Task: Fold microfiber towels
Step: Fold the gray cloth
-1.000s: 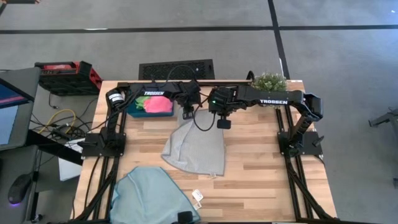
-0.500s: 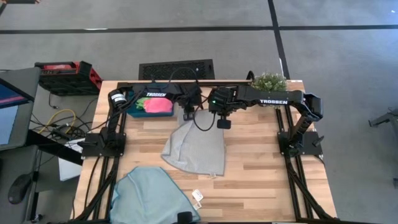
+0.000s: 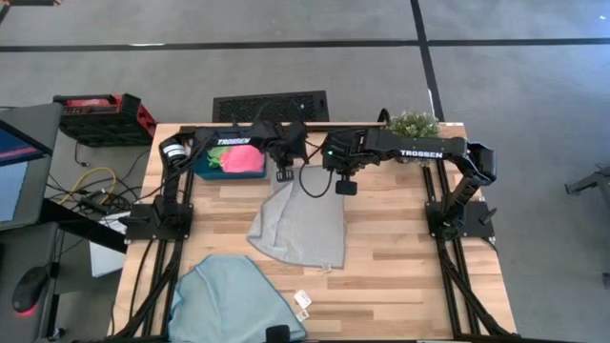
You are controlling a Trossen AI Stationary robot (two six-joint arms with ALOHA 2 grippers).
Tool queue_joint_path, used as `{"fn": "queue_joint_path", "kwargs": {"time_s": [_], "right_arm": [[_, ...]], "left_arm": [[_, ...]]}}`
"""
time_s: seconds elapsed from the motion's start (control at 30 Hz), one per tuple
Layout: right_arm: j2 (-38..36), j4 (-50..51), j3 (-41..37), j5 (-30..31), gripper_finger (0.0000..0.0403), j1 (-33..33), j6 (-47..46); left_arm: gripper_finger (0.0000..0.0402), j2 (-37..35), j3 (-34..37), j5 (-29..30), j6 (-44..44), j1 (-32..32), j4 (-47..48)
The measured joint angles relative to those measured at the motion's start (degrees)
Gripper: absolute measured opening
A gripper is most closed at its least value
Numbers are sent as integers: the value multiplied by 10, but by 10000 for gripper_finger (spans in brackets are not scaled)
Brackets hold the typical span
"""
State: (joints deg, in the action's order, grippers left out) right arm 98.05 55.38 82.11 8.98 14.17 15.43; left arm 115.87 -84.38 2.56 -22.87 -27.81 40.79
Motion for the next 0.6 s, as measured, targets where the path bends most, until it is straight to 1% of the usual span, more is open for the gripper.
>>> {"fn": "queue_joint_path", "kwargs": {"time_s": [0.13,0.27,0.4,0.5,0.57,0.6], "right_arm": [[-9,24,0,6,2,17,-9],[-21,62,-1,42,2,34,-23],[-48,79,0,78,2,53,-24],[-77,76,0,92,2,72,-31],[-97,71,0,103,2,86,-36],[-106,65,0,118,2,92,-41]], "left_arm": [[1,-32,-25,2,0,0,47],[1,-81,-41,8,0,3,97],[0,-132,-41,22,6,8,146],[0,-173,-41,53,20,9,167],[0,-196,-41,86,32,10,165],[0,-207,-41,107,41,10,164]]}}
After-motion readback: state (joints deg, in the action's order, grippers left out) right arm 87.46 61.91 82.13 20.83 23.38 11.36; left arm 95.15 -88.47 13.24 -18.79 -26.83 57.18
